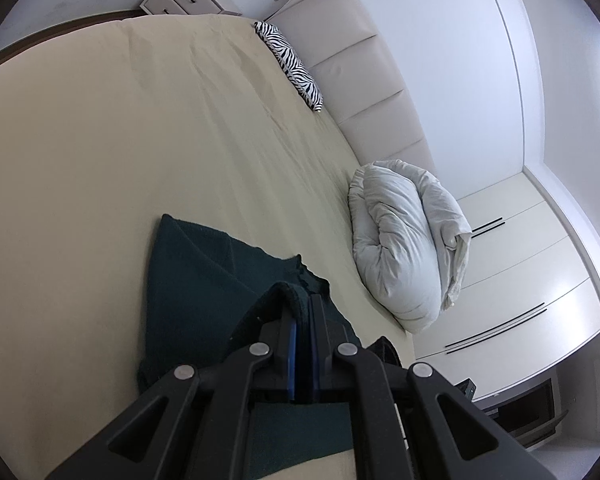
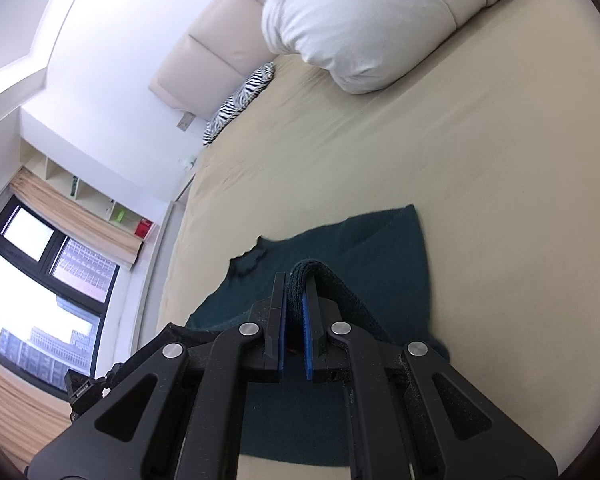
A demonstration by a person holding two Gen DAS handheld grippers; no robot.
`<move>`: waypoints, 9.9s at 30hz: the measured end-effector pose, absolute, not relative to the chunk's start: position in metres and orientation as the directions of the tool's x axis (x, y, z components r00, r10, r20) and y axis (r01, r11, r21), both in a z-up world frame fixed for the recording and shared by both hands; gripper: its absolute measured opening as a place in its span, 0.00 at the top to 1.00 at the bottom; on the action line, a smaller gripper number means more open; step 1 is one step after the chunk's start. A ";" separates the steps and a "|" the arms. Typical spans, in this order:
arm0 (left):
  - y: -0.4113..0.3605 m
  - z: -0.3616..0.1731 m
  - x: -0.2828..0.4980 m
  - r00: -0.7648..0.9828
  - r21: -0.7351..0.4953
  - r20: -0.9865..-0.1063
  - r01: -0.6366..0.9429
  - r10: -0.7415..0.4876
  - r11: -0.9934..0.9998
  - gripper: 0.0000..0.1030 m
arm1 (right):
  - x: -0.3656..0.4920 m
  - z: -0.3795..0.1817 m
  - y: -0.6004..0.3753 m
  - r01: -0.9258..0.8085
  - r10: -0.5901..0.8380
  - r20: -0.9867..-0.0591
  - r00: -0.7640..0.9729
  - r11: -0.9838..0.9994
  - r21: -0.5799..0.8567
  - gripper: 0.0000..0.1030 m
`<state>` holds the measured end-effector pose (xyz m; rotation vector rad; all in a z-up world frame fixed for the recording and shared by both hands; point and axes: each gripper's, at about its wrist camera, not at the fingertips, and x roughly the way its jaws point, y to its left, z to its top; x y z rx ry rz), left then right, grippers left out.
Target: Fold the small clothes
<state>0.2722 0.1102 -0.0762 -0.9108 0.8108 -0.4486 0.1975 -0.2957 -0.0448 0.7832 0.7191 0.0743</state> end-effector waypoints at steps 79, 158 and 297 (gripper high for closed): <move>0.096 -0.152 0.175 0.585 -0.562 -0.665 0.017 -0.464 0.827 0.94 | 0.126 -0.126 -0.251 0.206 0.060 -0.787 0.614 0.950 0.234 0.52; 0.099 -0.148 0.164 0.539 -0.540 -0.693 0.053 -0.479 0.840 0.91 | 0.093 -0.148 -0.266 0.289 0.047 -0.815 0.578 0.922 0.259 0.93; -0.044 -0.152 0.240 0.553 -0.437 -0.675 0.233 -0.488 0.869 0.37 | 0.178 -0.160 -0.273 0.423 0.248 -0.743 0.622 0.692 0.585 0.86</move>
